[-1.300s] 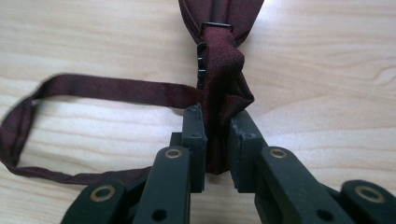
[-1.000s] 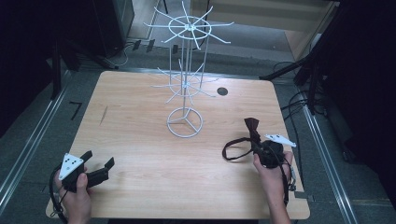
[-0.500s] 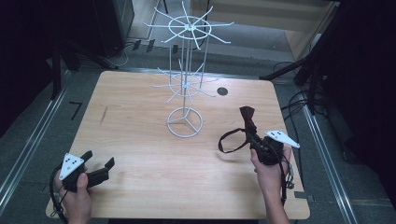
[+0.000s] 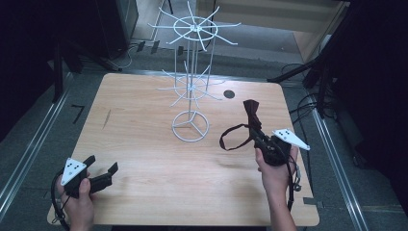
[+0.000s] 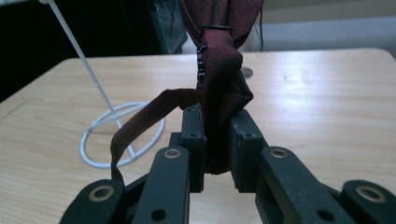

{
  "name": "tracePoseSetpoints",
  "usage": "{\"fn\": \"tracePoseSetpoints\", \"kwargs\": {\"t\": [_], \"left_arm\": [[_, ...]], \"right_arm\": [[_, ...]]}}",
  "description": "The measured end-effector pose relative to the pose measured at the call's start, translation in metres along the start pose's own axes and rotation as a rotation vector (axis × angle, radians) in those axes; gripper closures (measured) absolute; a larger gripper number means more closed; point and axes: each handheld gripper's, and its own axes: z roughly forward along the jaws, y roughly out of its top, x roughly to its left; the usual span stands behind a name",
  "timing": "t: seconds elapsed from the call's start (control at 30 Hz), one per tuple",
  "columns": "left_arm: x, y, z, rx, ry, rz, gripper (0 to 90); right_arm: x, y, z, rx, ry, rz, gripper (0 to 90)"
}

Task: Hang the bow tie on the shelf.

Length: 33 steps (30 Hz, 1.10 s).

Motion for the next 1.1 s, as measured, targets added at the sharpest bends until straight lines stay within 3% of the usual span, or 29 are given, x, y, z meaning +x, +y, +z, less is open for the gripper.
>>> {"fn": "tracePoseSetpoints", "kwargs": {"t": [0.23, 0.5, 0.6, 0.67, 0.87, 1.1], "left_arm": [[0.000, 0.000, 0.000, -0.002, 0.000, -0.002, 11.8], [0.000, 0.000, 0.000, -0.003, -0.001, -0.003, 11.8], [0.000, 0.000, 0.000, -0.003, 0.000, -0.003, 11.8], [0.000, 0.000, 0.000, -0.003, -0.001, -0.004, 11.8], [0.001, 0.000, 0.000, -0.004, -0.002, -0.006, 11.8], [0.001, 0.000, 0.000, -0.002, -0.001, -0.005, 11.8]], "right_arm": [[0.009, 0.010, -0.003, -0.036, -0.004, -0.046, 78.5], [0.016, 0.017, -0.006, -0.080, -0.005, -0.066, 80.0], [0.017, 0.018, -0.006, -0.083, -0.012, -0.069, 81.8], [0.018, 0.020, -0.006, -0.092, -0.010, -0.065, 89.7], [0.021, 0.022, -0.003, -0.070, -0.017, -0.076, 90.0], [0.026, 0.031, -0.002, -0.090, -0.004, -0.091, 90.0]]}}
